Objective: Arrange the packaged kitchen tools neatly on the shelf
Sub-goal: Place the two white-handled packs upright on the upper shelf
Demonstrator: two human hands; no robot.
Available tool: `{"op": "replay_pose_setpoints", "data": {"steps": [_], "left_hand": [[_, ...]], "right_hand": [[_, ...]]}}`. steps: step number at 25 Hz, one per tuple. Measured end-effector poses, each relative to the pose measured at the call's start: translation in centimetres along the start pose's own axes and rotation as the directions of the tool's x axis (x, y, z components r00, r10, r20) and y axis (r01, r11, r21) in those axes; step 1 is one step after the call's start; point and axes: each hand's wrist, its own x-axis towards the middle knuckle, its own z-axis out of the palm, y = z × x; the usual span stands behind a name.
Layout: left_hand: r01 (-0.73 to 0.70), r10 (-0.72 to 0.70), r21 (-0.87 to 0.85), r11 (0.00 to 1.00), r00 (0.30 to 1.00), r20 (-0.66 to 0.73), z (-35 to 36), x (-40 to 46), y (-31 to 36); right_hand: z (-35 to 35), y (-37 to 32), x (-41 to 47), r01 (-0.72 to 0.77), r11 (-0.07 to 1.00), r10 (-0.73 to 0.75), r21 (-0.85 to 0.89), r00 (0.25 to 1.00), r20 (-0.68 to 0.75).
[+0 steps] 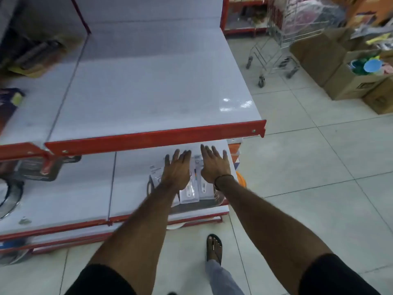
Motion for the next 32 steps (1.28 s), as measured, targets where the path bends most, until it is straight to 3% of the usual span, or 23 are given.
{"op": "replay_pose_setpoints", "data": {"steps": [4,8,14,18,22,26,30,32], "left_hand": [[-0.099,0.101,0.02,0.995,0.993,-0.066,0.3,1.6,-0.9],[-0.141,0.123,-0.097,0.985,0.977,-0.174,-0.5,1.9,-1.1],[-0.017,-0.012,-0.377,0.926,0.997,-0.074,-5.0,-3.4,-0.2],[-0.111,0.058,-0.371,0.922,0.987,-0.15,-8.5,-8.6,-0.3],[-0.223,0.068,-0.357,0.907,0.915,-0.399,-13.3,-13.0,-1.7],[-0.301,0.036,-0.362,0.882,0.809,-0.587,-19.3,-14.3,-3.9],[-0.268,-0.071,-0.391,0.881,0.74,-0.669,-25.2,-12.0,-7.1],[-0.226,-0.147,-0.449,0.864,0.74,-0.657,-27.6,-10.4,-8.7]], "right_hand": [[-0.5,0.5,2.0,0.005,0.997,-0.002,-0.076,0.999,0.041],[-2.2,1.1,1.2,0.047,0.993,-0.059,-0.109,0.993,-0.106],[-4.1,-0.3,-4.5,0.046,0.976,-0.015,0.215,0.99,-0.141],[-5.7,-2.5,-9.5,0.119,0.985,-0.069,0.128,0.936,-0.344],[-9.0,-5.1,-12.9,0.222,0.974,-0.159,0.034,0.789,-0.594],[-14.5,-9.0,-13.4,0.317,0.943,-0.149,0.098,0.667,-0.73],[-21.2,-12.5,-10.7,0.353,0.918,-0.109,0.18,0.66,-0.743],[-23.9,-13.7,-8.3,0.348,0.91,-0.083,0.223,0.682,-0.727]]}}
